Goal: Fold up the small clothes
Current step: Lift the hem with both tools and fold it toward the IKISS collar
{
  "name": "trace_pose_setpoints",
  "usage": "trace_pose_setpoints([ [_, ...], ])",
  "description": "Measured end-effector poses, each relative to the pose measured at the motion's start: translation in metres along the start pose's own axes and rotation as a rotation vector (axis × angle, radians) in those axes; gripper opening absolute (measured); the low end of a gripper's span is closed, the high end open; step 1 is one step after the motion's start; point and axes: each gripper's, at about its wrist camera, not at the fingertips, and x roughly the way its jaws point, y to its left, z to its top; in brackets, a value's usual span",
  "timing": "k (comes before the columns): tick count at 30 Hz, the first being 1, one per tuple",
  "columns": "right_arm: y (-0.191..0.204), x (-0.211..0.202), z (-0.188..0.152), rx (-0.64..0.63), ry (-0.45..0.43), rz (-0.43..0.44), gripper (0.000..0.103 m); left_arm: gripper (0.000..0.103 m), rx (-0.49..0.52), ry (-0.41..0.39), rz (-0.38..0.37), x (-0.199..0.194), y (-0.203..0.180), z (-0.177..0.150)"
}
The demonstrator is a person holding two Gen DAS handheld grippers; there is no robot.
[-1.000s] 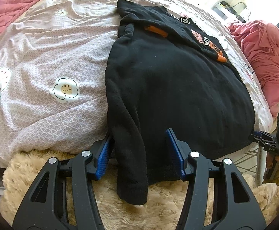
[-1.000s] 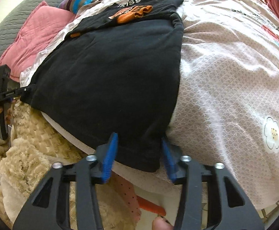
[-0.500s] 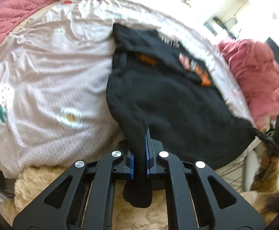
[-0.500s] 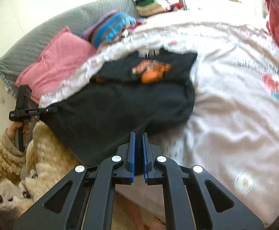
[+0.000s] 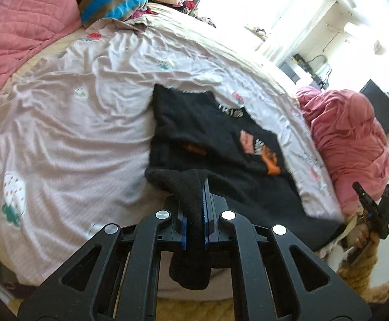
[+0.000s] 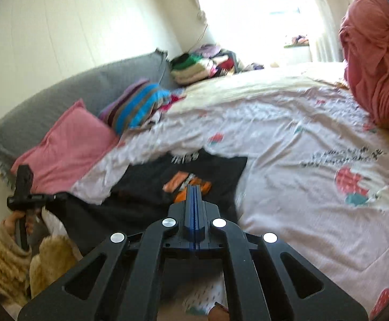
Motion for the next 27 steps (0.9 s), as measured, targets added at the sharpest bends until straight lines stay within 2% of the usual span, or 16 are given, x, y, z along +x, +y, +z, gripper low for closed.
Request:
trace_pose_setpoints([
  [1, -0.003, 0.003, 0.004, -0.002, 0.005, -0.012, 0.000, 0.002, 0.002, -0.001, -0.003, 0.003, -0.003, 0.004],
  [5, -0.004, 0.013, -0.002, 0.000, 0.109, 0.027, 0.000, 0.002, 0.027, 0.002, 0.014, 0.013, -0.011, 0.010],
  [7, 0.000, 0.022, -0.019, 0.006, 0.214, 0.063, 0.000, 0.002, 0.032, 0.005, 0.018, 0.016, -0.012, 0.011],
  [9, 0.004, 0.029, -0.040, 0.021, 0.312, 0.105, 0.006, 0.002, 0.042, 0.007, 0.030, 0.017, -0.012, 0.010],
  [11, 0.009, 0.035, -0.067, 0.011, 0.406, 0.102, 0.022, 0.002, 0.042, 0.010, 0.031, 0.017, -0.011, 0.008],
  [13, 0.013, 0.041, -0.095, 0.003, 0.505, 0.100, 0.026, 0.002, 0.042, 0.016, 0.037, 0.017, -0.008, 0.005],
  [16, 0.016, 0.046, -0.125, 0.002, 0.597, 0.068, 0.032, 0.002, 0.042, 0.027, 0.049, 0.016, -0.005, 0.000],
  [17, 0.016, 0.045, -0.131, 0.000, 0.611, 0.056, 0.037, 0.002, 0.045, 0.028, 0.053, 0.015, -0.005, -0.002],
  [20, 0.015, 0.046, -0.146, 0.029, 0.649, 0.053, 0.042, 0.002, 0.053, 0.029, 0.063, 0.013, -0.005, -0.006],
  [24, 0.019, 0.054, -0.158, 0.047, 0.670, 0.077, 0.042, 0.002, 0.062, 0.031, 0.072, 0.013, -0.006, -0.009],
  [25, 0.021, 0.055, -0.159, 0.044, 0.665, 0.083, 0.032, 0.002, 0.062, 0.031, 0.073, 0.013, -0.006, -0.010],
  [26, 0.026, 0.056, -0.158, 0.029, 0.656, 0.088, 0.015, 0.002, 0.061, 0.030, 0.070, 0.013, -0.006, -0.010],
  [27, 0.031, 0.056, -0.154, -0.001, 0.646, 0.076, 0.012, 0.002, 0.060, 0.029, 0.071, 0.013, -0.006, -0.010],
])
